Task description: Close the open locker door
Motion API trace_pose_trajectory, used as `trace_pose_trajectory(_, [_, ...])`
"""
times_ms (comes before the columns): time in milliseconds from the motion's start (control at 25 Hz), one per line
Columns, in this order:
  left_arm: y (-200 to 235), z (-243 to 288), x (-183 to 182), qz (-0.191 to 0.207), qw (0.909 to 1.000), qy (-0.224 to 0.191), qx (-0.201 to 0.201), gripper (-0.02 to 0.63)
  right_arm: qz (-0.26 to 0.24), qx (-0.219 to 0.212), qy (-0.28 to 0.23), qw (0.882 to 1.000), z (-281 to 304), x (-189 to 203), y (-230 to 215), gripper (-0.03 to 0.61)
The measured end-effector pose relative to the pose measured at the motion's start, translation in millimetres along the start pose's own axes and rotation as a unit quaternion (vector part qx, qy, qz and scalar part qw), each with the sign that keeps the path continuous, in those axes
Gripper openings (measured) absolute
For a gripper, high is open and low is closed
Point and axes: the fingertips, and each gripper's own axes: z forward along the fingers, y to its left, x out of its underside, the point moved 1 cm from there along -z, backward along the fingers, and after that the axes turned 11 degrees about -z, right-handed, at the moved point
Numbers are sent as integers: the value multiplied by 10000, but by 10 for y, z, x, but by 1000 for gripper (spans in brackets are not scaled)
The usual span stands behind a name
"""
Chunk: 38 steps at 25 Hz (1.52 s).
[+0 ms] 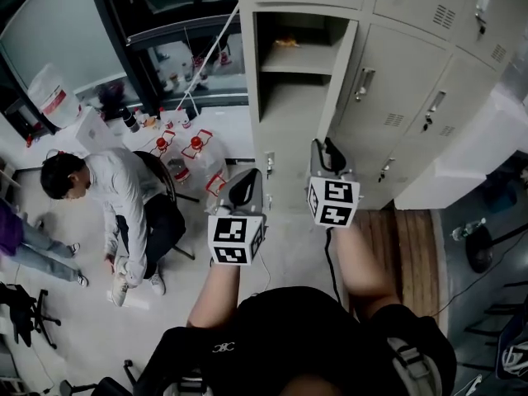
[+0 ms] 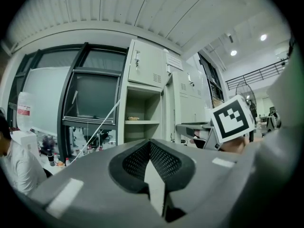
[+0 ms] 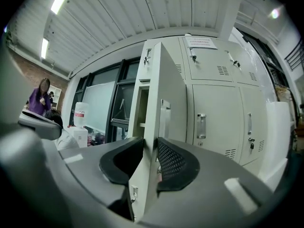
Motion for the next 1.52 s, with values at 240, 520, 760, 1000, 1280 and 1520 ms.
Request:
trace_pose_trajectory(240, [265, -74, -74, 10, 9998, -60, -187, 0, -33, -7, 32, 10000, 182, -68, 195, 94])
trace_pose_trajectory(520, [514, -174, -102, 4, 9993, -78, -363, 0, -40, 26, 110, 9999, 390, -129, 382, 84])
trace_pose_trajectory(760, [719, -273, -148, 2, 9988, -139, -473, 0, 39, 119, 124, 9998, 577, -184, 500, 83])
trace_pose_trajectory(1000, [921, -367, -203, -4, 9982, -202, -561, 0, 34, 158, 162, 9997, 786, -225, 654, 83])
trace_pose_trajectory(1280, [1055, -403, -253, 1, 9979, -224, -613, 0, 45, 124, 330, 9994, 1097, -289, 805, 74])
trace_pose_trajectory(1520, [1203, -434, -270, 1, 9971, -199, -736, 0, -17, 148, 375, 9992, 1366, -326, 893, 72])
